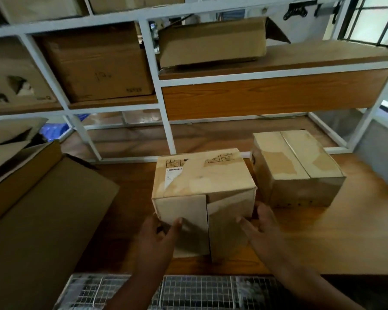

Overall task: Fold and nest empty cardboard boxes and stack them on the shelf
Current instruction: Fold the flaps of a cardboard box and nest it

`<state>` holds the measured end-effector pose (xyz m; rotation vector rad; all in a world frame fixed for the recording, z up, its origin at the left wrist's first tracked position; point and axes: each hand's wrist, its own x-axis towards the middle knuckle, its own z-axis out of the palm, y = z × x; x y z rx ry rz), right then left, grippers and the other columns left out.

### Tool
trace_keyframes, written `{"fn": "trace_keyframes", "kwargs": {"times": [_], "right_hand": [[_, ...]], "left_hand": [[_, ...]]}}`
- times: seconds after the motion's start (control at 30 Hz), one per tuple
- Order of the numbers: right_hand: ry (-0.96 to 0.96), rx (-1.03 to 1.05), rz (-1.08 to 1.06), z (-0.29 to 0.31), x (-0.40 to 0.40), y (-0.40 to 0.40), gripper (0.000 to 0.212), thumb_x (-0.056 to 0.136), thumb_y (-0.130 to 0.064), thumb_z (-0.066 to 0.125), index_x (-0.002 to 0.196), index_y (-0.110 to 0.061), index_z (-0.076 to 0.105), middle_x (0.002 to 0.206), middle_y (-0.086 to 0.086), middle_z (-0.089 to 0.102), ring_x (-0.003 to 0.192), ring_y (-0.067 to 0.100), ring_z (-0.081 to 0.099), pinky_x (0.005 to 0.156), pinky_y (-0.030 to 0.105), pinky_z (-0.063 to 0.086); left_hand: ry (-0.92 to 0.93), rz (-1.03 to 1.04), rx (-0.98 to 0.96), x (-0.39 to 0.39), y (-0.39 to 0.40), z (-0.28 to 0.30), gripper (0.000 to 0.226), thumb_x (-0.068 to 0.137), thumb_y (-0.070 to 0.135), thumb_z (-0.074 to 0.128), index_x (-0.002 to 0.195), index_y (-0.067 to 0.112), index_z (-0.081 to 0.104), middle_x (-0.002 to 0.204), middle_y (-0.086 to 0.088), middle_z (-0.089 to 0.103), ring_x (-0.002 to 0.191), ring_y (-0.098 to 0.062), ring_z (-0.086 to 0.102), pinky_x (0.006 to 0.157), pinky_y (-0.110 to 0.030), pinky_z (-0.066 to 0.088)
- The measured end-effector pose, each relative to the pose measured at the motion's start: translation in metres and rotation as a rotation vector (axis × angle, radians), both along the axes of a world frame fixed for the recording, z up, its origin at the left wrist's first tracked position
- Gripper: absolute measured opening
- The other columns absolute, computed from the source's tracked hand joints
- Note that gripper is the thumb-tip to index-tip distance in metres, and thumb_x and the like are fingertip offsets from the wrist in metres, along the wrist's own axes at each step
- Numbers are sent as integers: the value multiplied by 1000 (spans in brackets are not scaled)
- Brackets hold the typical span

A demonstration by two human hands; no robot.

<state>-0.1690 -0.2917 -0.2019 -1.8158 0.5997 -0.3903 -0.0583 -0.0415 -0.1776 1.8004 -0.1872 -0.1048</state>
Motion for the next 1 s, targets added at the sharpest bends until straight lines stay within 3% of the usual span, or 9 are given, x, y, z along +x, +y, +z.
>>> {"fn": "trace_keyframes", "kwargs": {"times": [0.1,0.23,0.4,0.53,0.67,0.77,0.87,1.0], "right_hand": [[77,136,96,-27,-8,4,33,101,-42,74,126,-49,54,132,-15,64,120,9,64,89,26,57],[109,184,98,-39,-14,11,31,102,-41,72,125,-48,52,129,-20,68,119,5,65,84,22,55],[83,-8,17,-17,-6,-5,35,99,-59,68,132,-50,60,129,-21,66,117,6,64,93,42,63],[54,-181,-118,9,3,-12,56,93,-62,70,142,-37,58,129,-16,54,118,12,59,92,41,60],[225,-462,-91,24,10,-10,65,96,-66,63,151,-36,47,138,-7,44,132,21,46,103,45,50],[372,-724,19,34,16,2,61,100,-76,41,145,-37,53,142,-4,45,131,23,41,109,50,43],[386,-833,91,54,31,18,71,98,-82,28,145,-33,50,144,-3,51,131,23,46,108,51,42],[550,-883,305,73,69,47,102,87,-93,37,161,-24,28,155,10,50,138,35,51,110,54,48]], "left_hand": [[100,-59,49,-2,-3,-33,54,91,41,82,139,38,58,123,16,72,114,-10,69,88,-28,57],[142,-13,102,-4,-2,-48,42,91,45,83,127,42,62,115,16,75,108,-8,71,89,-34,59],[54,29,110,1,-7,-18,20,96,45,76,113,36,72,108,14,76,103,-8,71,84,-34,59],[-67,-5,155,3,-16,5,27,99,40,75,126,39,71,115,19,72,106,-2,68,88,-33,60],[-75,-2,235,3,-20,-1,5,99,41,74,101,45,71,109,15,70,98,-6,69,85,-41,64],[-125,-14,307,-2,-25,-9,13,100,33,73,92,43,69,104,12,66,92,-11,68,82,-42,63],[-191,1,297,0,-30,-18,10,99,29,74,102,37,70,109,13,60,91,-10,65,80,-42,63],[-46,32,149,11,-26,-29,31,100,33,73,129,26,66,126,7,59,105,-10,68,77,-32,63]]}}
